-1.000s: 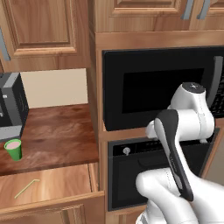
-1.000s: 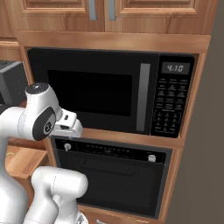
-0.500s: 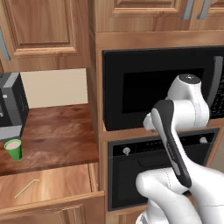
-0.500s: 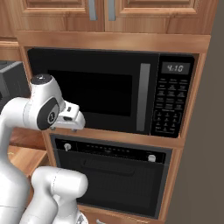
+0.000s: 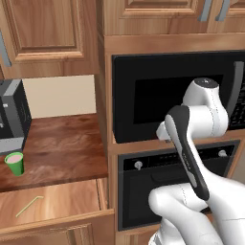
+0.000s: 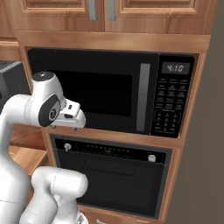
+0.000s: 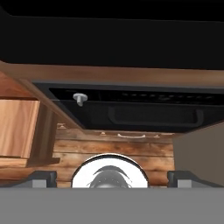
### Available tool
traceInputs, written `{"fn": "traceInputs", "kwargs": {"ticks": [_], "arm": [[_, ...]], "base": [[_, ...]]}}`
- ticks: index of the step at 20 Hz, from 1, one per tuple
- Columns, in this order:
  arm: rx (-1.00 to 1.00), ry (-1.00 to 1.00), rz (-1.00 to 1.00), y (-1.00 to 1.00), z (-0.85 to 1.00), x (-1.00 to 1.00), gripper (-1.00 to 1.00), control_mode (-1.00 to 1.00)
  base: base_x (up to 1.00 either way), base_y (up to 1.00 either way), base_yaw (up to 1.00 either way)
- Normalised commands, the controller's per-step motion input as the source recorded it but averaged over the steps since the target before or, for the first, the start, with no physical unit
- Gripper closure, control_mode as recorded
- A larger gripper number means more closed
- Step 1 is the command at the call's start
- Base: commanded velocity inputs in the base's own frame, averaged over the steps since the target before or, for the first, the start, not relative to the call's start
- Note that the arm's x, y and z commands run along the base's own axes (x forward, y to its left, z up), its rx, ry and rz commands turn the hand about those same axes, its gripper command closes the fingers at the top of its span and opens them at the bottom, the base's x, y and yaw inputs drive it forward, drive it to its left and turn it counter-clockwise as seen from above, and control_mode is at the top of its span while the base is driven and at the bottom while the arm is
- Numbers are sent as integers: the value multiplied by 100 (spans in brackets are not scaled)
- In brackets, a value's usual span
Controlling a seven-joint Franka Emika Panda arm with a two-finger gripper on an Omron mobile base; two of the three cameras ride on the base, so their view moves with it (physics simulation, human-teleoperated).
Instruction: Pick up the straw from the left drawer and put it inside the smoothie cup.
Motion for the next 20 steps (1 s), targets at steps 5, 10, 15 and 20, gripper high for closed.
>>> {"fn": "traceInputs", "kwargs": {"ticks": [5,10,15,20], "arm": [[0,0,0,0,0,1,-100,100],[0,0,0,0,0,0,-100,100],[0,0,0,0,0,0,-100,100],[0,0,0,0,0,0,-100,100]], "base": [[-1,0,0],[-37,0,0],[-72,0,0],[-71,7,1]]}}
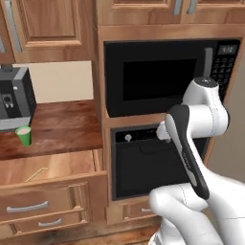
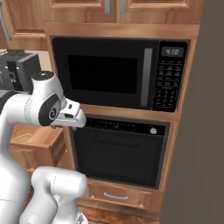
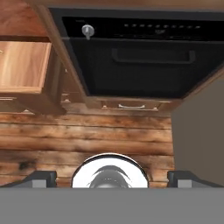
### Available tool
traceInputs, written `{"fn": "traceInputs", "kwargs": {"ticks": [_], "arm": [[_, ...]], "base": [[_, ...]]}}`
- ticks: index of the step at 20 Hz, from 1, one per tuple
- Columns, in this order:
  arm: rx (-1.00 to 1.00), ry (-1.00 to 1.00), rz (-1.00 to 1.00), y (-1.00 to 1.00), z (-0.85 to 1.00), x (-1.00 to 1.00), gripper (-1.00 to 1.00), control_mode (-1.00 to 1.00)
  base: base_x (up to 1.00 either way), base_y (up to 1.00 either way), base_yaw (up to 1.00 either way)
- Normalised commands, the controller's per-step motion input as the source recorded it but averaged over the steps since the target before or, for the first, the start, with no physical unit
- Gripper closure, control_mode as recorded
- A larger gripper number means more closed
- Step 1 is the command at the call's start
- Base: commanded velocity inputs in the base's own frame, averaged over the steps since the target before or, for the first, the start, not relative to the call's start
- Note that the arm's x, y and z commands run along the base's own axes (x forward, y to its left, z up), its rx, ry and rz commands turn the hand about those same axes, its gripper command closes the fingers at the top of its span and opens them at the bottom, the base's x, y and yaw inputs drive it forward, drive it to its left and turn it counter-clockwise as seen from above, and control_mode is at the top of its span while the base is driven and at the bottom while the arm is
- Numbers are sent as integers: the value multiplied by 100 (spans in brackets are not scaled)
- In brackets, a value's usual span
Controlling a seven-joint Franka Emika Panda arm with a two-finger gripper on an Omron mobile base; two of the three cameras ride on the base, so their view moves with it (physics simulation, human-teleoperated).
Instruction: Pick up the straw from the left drawer and put it inside the smoothie cup.
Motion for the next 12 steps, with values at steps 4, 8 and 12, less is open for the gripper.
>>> {"fn": "traceInputs", "kwargs": {"ticks": [4,8,12], "arm": [[0,0,0,0,0,0,-100,100],[0,0,0,0,0,0,-100,100],[0,0,0,0,0,0,-100,100]], "base": [[-44,45,0],[-16,75,0],[0,87,0]]}}
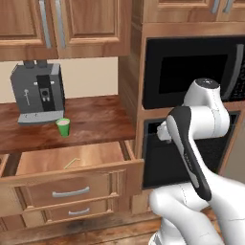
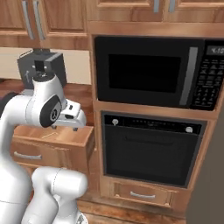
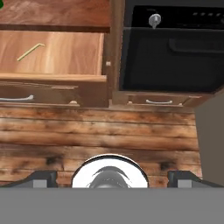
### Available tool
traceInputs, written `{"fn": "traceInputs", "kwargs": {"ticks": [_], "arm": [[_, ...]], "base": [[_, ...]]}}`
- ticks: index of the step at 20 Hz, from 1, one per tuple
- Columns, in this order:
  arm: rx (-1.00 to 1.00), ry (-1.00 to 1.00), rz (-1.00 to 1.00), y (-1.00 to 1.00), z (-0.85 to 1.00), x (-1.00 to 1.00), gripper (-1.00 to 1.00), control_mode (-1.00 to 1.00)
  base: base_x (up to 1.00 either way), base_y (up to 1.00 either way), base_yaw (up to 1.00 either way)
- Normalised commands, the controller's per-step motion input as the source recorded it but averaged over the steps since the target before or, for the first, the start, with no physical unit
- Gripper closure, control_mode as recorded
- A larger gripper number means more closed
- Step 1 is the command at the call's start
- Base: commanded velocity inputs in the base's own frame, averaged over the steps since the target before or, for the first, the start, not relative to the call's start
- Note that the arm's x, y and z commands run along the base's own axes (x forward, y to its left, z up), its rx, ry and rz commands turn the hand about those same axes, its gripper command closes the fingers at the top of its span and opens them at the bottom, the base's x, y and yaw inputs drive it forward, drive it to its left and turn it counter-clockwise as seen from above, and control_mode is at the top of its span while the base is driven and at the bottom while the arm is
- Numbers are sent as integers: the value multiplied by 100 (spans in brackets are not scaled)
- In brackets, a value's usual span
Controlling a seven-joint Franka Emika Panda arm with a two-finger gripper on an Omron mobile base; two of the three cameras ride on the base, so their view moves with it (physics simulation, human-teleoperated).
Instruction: Pick up the straw from the left drawer and put it inside the smoothie cup.
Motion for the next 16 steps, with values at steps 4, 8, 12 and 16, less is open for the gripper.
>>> {"fn": "traceInputs", "kwargs": {"ticks": [4,8,12,16], "arm": [[0,0,0,0,0,0,-100,100],[0,0,0,0,0,0,-100,100],[0,0,0,0,0,0,-100,100],[0,0,0,0,0,0,-100,100]], "base": [[0,90,0],[0,86,0],[11,59,0],[29,20,0]]}}
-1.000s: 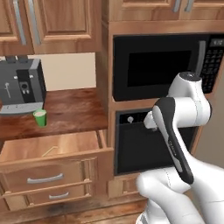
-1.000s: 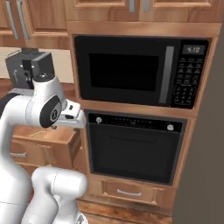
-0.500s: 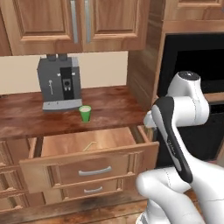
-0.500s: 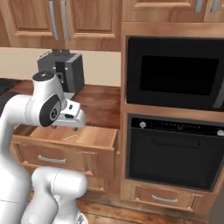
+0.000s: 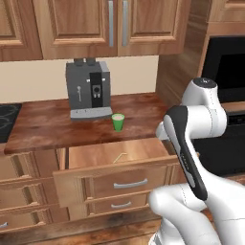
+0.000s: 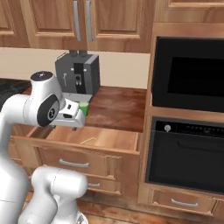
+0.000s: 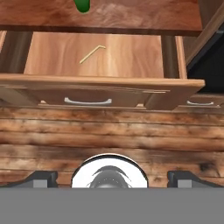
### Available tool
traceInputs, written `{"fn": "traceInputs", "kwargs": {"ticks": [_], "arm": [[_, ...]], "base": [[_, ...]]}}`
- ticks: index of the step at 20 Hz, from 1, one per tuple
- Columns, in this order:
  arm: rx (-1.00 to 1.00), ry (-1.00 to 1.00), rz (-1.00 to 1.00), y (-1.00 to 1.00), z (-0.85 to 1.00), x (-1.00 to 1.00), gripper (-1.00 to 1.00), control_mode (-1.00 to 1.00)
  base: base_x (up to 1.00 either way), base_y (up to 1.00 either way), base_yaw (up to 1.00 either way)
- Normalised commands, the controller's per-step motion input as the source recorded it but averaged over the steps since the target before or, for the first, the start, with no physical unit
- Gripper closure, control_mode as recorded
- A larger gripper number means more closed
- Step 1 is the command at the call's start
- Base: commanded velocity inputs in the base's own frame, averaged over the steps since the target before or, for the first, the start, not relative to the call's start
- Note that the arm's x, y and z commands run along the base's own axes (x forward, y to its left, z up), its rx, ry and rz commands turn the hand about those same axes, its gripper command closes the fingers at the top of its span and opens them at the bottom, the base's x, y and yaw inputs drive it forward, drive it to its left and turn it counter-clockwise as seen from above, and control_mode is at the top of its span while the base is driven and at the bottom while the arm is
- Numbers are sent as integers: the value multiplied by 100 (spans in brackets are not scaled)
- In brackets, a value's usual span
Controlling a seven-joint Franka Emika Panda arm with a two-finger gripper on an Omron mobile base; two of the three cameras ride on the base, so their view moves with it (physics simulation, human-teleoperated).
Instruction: Pick up the straw from the left drawer and put it inside the smoothie cup.
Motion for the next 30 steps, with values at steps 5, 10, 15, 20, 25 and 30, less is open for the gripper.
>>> {"fn": "traceInputs", "kwargs": {"ticks": [5,10,15,20,25,30], "arm": [[0,0,0,0,0,0,-100,100],[0,0,0,0,0,0,-100,100],[0,0,0,0,0,0,-100,100],[0,0,0,8,0,3,-100,-100],[0,0,0,3,0,11,-100,-100],[0,0,0,2,-2,18,-100,-100]], "base": [[35,0,0],[33,12,0],[7,27,0],[0,11,0],[0,0,0],[0,0,0]]}}
